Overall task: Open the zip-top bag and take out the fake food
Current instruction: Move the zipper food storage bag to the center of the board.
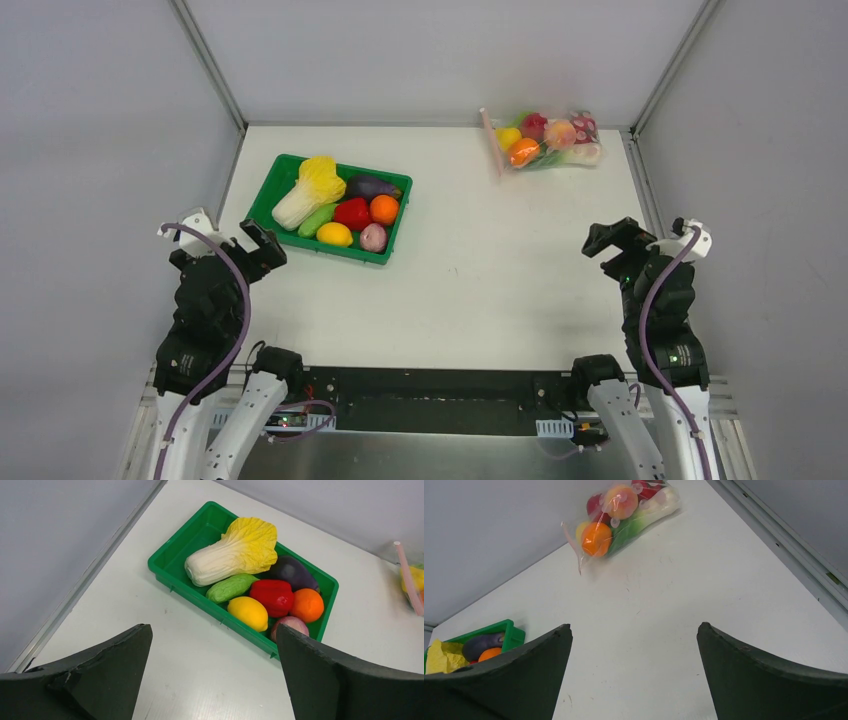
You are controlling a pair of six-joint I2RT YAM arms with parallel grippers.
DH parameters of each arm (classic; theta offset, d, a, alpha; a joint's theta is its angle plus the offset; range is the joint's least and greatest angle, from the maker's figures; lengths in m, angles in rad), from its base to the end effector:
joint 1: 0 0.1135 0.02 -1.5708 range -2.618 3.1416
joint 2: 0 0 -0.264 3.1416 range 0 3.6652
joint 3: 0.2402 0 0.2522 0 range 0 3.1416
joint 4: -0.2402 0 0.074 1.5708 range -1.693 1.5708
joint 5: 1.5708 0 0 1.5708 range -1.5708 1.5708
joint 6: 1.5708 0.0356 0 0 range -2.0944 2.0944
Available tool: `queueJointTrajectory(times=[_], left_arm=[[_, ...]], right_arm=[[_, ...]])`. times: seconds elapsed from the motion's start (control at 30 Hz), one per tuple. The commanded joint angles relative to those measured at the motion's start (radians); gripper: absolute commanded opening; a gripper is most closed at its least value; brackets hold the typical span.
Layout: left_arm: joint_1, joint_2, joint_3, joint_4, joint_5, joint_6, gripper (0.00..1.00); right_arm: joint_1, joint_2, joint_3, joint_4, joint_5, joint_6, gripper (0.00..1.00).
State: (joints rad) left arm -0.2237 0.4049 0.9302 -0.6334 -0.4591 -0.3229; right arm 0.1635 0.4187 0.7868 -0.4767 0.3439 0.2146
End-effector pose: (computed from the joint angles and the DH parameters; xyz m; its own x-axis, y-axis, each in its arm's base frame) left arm 0.0664 0.0011 0.3808 -0.0266 -0.2857 -0.9580 -0.2522 0.9292 -0.2701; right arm 0.0934 0.0032 0.3533 -0.0667 0.1922 -0.9791 0.1962 0.9646 0.1760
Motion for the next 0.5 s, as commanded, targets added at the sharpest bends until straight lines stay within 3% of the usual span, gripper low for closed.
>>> queueJointTrajectory(times=[0.0, 0.2, 0.47], left_arm=[[-0.016, 0.001, -0.003, 0.051, -0.024, 0.017, 0.99], [-0.017, -0.020, -0.046, 0.054, -0.017, 0.018, 0.99], [-0.025, -0.055, -0.114, 0.068, 0.048, 0.000, 0.99]], right_arm=[[0.004, -0.020, -0.005, 0.053, 0.035, 0.034, 0.99], [0.004, 0.027, -0.015, 0.098, -0.047, 0.040, 0.99], [0.004, 0.364, 0.036, 0.113, -0.199, 0.117, 0.99]])
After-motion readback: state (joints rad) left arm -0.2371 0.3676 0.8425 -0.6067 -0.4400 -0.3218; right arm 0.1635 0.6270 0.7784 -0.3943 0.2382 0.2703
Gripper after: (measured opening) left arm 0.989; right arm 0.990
